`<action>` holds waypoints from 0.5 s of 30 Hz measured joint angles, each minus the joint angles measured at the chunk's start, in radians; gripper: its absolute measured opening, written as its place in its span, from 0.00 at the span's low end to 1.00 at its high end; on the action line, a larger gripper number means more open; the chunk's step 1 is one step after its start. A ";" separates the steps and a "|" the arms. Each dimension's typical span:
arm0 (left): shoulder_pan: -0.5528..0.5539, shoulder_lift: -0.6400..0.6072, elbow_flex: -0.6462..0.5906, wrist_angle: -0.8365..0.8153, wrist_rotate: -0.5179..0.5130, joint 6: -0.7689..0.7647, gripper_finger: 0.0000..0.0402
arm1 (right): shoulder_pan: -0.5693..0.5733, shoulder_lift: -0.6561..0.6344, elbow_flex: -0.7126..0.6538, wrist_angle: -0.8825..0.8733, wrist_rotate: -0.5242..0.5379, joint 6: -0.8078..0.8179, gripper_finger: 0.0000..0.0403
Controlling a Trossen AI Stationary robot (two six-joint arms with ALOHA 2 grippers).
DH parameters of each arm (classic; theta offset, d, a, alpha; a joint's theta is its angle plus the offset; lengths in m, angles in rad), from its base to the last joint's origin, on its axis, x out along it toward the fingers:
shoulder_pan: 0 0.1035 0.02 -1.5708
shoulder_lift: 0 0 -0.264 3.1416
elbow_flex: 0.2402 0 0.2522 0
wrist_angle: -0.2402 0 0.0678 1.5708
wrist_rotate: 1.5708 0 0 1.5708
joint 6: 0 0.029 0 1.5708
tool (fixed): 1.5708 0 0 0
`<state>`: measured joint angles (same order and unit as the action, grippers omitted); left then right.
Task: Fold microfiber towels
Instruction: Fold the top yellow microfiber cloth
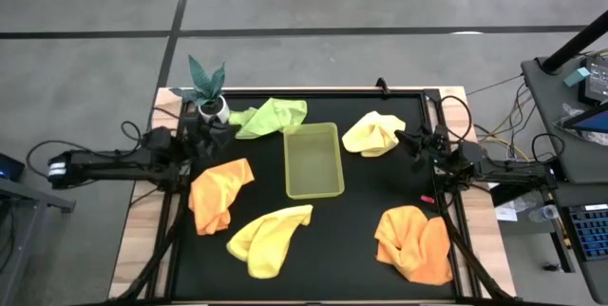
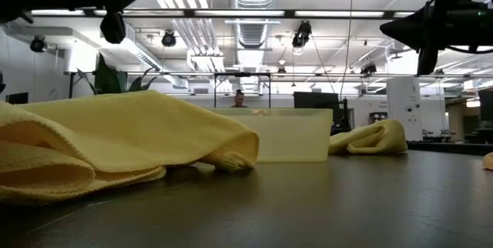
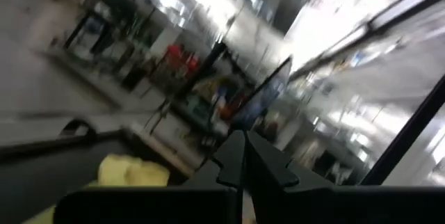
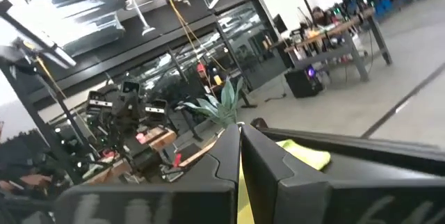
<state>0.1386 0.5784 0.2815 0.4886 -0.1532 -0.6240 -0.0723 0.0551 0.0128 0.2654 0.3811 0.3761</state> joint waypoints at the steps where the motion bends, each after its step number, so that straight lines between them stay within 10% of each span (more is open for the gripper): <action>1: -0.008 0.023 0.027 -0.048 0.000 -0.007 0.00 | 0.000 0.000 0.000 0.006 -0.007 -0.013 0.02; 15: -0.226 0.413 0.508 -0.847 0.002 -0.092 0.00 | 0.000 0.000 0.073 0.033 -0.023 -0.285 0.02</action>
<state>-0.0872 0.9916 0.7898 -0.3582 -0.1509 -0.7162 -0.0723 0.0555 0.0860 0.2981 0.3580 0.0910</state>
